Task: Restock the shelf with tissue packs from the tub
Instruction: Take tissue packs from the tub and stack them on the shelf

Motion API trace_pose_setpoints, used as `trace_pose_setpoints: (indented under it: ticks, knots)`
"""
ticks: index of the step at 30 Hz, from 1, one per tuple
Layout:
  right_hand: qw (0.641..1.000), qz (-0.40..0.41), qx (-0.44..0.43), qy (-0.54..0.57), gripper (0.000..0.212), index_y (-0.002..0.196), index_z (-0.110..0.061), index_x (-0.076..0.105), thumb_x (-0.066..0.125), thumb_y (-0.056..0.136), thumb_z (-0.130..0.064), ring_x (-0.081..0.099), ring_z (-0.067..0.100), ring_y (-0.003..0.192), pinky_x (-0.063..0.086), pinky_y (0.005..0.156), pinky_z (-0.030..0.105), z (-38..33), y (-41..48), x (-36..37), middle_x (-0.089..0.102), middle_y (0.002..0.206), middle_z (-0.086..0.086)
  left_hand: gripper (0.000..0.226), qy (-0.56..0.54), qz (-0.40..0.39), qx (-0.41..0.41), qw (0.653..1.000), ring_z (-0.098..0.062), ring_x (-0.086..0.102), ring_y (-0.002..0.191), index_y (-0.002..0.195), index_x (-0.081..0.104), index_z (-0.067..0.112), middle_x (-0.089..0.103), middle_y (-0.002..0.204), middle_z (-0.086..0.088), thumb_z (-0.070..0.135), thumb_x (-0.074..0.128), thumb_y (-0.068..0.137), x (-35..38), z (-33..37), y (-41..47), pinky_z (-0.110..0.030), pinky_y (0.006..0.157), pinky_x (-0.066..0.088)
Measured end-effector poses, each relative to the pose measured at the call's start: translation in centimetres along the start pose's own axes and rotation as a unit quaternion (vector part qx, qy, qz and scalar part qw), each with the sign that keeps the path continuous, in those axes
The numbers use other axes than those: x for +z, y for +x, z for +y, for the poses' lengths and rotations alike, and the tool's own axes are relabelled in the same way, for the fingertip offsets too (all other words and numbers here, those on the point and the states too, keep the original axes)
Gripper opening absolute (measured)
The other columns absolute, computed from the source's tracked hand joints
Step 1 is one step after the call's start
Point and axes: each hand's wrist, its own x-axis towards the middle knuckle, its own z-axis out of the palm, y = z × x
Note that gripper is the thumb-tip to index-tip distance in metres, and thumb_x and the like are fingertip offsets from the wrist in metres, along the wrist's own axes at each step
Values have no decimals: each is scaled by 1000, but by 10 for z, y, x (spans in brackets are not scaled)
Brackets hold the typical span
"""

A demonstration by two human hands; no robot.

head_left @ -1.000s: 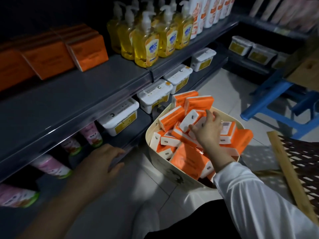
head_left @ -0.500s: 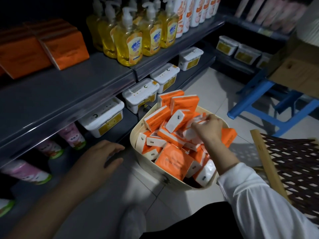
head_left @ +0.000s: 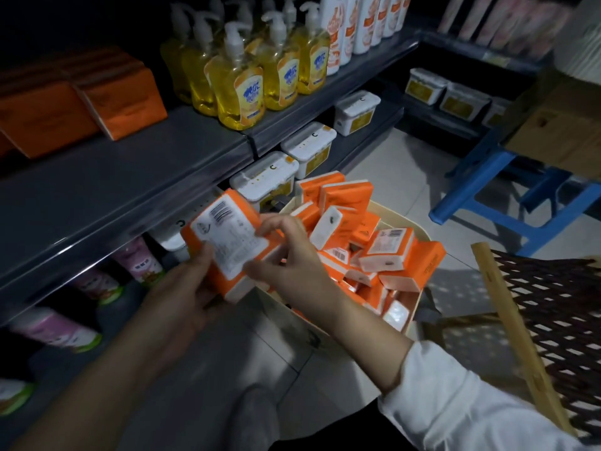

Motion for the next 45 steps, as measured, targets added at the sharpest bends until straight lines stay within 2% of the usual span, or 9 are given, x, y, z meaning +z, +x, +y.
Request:
trace_pose_setpoints:
  ticks: [4, 9, 15, 23, 32, 35, 39, 43, 45]
  knots:
    - [999, -38, 19, 5, 48, 102, -33, 45, 72, 63, -38, 52, 23, 114, 49, 88, 50, 15, -4, 19, 49, 123, 4, 42, -27, 57, -4, 998, -21, 67, 100, 117, 61, 19, 71, 108, -4, 26, 63, 76, -15, 2, 6, -36, 74, 52]
    - [989, 5, 8, -148, 62, 136, -17, 40, 69, 82, -25, 46, 15, 116, 39, 99, 23, 32, 11, -5, 43, 132, 5, 37, 7, 133, 30, 991, -20, 67, 95, 120, 57, 15, 69, 109, -5, 12, 64, 84, -23, 7, 6, -35, 72, 52]
    - [913, 84, 28, -398, 76, 141, -13, 37, 63, 71, -1, 33, 29, 132, 29, 111, 38, 79, 38, -48, 38, 142, 12, 54, 53, 137, 39, 988, -21, 68, 95, 124, 55, 15, 68, 112, -5, 14, 72, 73, -40, 6, 6, -34, 71, 56]
    - [875, 52, 103, -470, 86, 150, -16, 13, 58, 78, -5, 13, 35, 143, 19, 113, 54, 117, 51, -83, 17, 156, 9, 56, 86, 146, 33, 985, -20, 68, 94, 122, 57, 18, 69, 108, -3, 14, 71, 69, -63, 14, -2, -35, 76, 51]
    - [801, 87, 156, -572, 42, 122, -19, 57, 66, 81, -20, 37, 38, 114, 34, 94, 48, 109, 53, -86, 43, 125, 13, 43, 87, 169, 37, 981, -13, 66, 87, 120, 56, 20, 68, 104, 2, 9, 67, 79, -80, 22, -15, -26, 63, 50]
    - [862, 91, 129, -481, 48, 124, -19, 56, 69, 79, -30, 41, 37, 117, 34, 101, 49, 87, 57, -84, 46, 126, 14, 45, 87, 171, 50, 980, -13, 65, 88, 122, 54, 18, 67, 107, 0, 9, 67, 80, -84, 24, -17, -25, 61, 51]
    - [976, 86, 106, -168, 42, 120, -15, 51, 66, 84, -29, 57, 19, 102, 47, 89, 37, 37, 62, -48, 59, 113, 2, 56, 78, 179, 71, 978, -15, 64, 93, 130, 48, 16, 65, 115, -2, 11, 69, 78, -92, 27, -21, -29, 70, 49]
    - [982, 53, 149, 108, 6, 93, -15, 61, 61, 89, -20, 67, 8, 70, 56, 61, 26, 0, 57, 9, 70, 81, -2, 47, 72, 189, 93, 975, -18, 67, 95, 124, 54, 16, 68, 112, -2, 13, 69, 80, -104, 31, -27, -28, 71, 50]
    - [957, 4, 200, 211, 8, 87, -16, 61, 56, 92, -16, 67, 5, 62, 57, 62, 25, -15, 51, 37, 71, 71, -7, 47, 85, 224, 122, 963, -21, 66, 98, 126, 51, 16, 66, 115, -3, 13, 68, 82, -112, 34, -29, -33, 74, 51]
